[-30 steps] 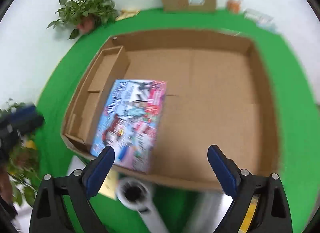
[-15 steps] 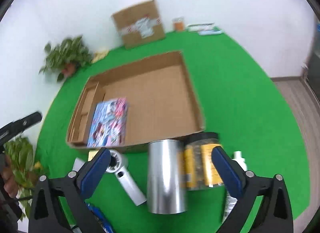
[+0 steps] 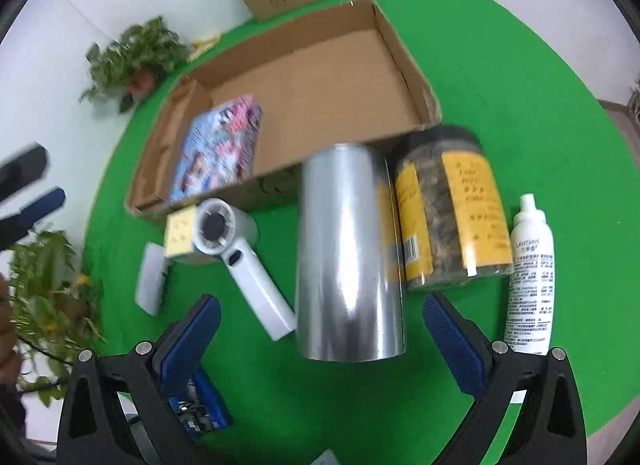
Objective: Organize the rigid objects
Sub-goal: 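Grasp the silver metal tumbler with both grippers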
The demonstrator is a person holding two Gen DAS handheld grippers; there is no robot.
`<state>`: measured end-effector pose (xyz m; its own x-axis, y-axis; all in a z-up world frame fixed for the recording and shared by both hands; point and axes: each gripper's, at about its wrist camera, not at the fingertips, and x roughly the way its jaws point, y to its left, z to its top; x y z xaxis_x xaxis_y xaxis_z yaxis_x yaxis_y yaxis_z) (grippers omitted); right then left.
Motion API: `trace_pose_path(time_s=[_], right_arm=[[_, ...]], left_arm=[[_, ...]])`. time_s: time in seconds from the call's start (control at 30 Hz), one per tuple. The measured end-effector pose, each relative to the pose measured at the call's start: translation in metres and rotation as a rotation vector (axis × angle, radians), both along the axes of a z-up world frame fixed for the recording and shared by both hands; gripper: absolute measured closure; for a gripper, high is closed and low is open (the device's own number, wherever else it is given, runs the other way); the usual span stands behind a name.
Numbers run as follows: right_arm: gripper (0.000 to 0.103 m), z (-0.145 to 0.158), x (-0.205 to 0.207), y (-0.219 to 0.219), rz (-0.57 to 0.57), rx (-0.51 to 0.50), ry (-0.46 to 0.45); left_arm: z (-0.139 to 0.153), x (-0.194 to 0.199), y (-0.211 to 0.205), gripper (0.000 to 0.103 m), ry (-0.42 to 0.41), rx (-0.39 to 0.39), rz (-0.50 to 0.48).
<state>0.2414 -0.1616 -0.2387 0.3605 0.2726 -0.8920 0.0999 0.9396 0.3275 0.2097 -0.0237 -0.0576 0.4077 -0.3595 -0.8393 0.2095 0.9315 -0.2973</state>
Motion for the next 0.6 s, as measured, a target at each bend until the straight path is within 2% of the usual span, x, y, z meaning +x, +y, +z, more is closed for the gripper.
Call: trace_pose_path(time_s=[0.2, 0.23, 0.3, 0.37, 0.43, 0.5, 0.6], right_arm=[[0.003, -0.035, 0.013, 0.007, -0.043, -0.064, 0.046], [0.004, -0.041, 0.014, 0.007, -0.044, -0.069, 0.056], [0.013, -0.053, 0.015, 0.002, -0.075, -0.066, 0.077], [0.014, -0.062, 0.013, -0.005, -0.108, 0.002, 0.087], [0.015, -0.064, 0.013, -0.005, -0.103, 0.008, 0.076], [0.016, -0.067, 0.012, -0.004, -0.102, 0.028, 0.075], [0.02, -0.07, 0.012, 0.003, -0.081, 0.034, 0.076]], left_arm=[[-0.042, 0.025, -0.019, 0.002, 0.139, -0.19, -0.082], [-0.051, 0.03, -0.024, 0.002, 0.153, -0.202, -0.104], [-0.066, 0.039, -0.032, 0.002, 0.188, -0.204, -0.114], [-0.082, 0.047, -0.042, 0.002, 0.245, -0.227, -0.136], [-0.097, 0.054, -0.053, 0.002, 0.286, -0.236, -0.172], [-0.113, 0.059, -0.07, 0.002, 0.333, -0.211, -0.222], [-0.125, 0.06, -0.088, 0.006, 0.361, -0.203, -0.28]])
